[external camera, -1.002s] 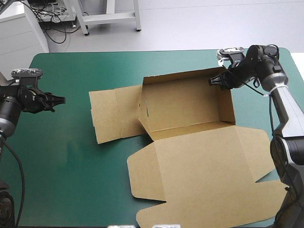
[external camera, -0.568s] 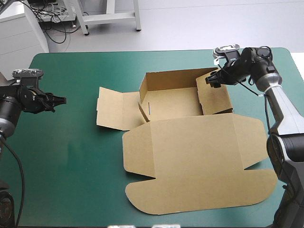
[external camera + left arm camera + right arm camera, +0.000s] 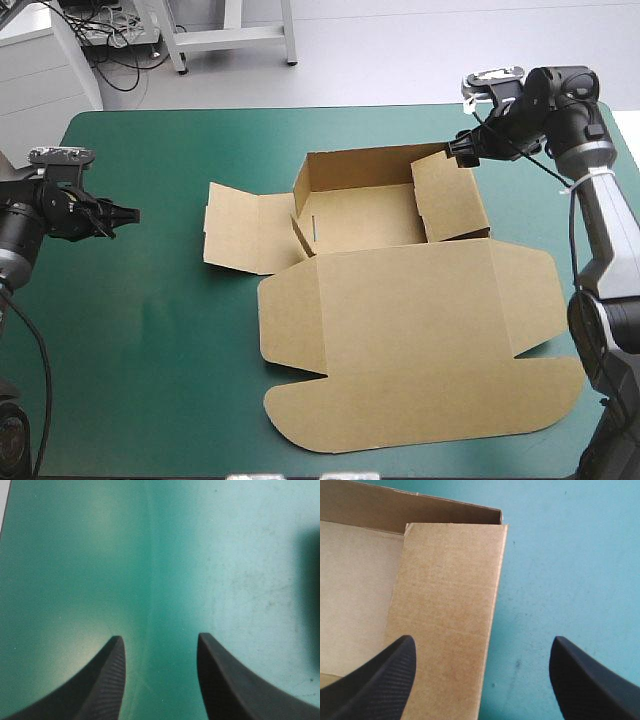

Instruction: Fold the box

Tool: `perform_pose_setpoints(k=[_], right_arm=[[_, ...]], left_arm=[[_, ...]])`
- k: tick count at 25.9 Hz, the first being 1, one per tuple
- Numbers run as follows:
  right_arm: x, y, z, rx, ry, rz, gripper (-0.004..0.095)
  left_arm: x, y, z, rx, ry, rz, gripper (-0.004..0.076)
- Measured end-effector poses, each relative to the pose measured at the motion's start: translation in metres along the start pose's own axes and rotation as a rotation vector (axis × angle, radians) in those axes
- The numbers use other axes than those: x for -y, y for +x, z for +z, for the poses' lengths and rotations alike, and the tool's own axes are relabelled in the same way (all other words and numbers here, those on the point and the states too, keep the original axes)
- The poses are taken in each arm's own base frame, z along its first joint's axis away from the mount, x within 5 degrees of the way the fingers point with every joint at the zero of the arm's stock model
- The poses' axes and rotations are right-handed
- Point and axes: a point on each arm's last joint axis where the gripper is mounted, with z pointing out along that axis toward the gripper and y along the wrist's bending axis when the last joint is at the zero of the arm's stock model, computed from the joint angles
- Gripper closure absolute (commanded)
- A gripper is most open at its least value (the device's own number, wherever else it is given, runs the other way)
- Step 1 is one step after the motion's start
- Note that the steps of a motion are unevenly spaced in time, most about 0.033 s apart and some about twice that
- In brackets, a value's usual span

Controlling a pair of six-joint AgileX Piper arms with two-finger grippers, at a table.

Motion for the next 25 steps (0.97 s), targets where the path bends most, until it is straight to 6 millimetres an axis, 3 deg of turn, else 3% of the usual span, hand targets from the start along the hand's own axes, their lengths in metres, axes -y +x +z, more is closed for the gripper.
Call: perform_pose_setpoints(k=[1,5,9,15,20,25], right_arm=[[-0.004,0.000,-0.016,0.032,0.002,-0.001,0.0218],[-0.016,0.000,-0.050,0.104,0.006,0.003,0.0218],[-0.020,-0.001,-0.049,0.100,0.013,-0.006,0.0218],[-0.014,-0.002,-0.010,0.016,0.055,-0.010,0.0129],[-0.012,-0.001,0.035,-0.078,0.046,-0.009,0.0129],[-0.012,0.002,0.068,-0.143,0.031,-0.002,0.0133]], left_arm=[[0.000,0.000,0.000,-0.002,0.002,0.001,0.0398],[0.000,0.000,0.000,-0.002,0.003,0.000,0.0398],[0.000,0.000,0.000,-0.002,0.003,0.000,0.0398],[0.000,0.000,0.000,-0.001,0.003,0.000,0.0398],[0.000,0.000,0.000,0.000,0.003,0.000,0.0398],[0.000,0.000,0.000,0.002,0.003,0.000,0.0398]])
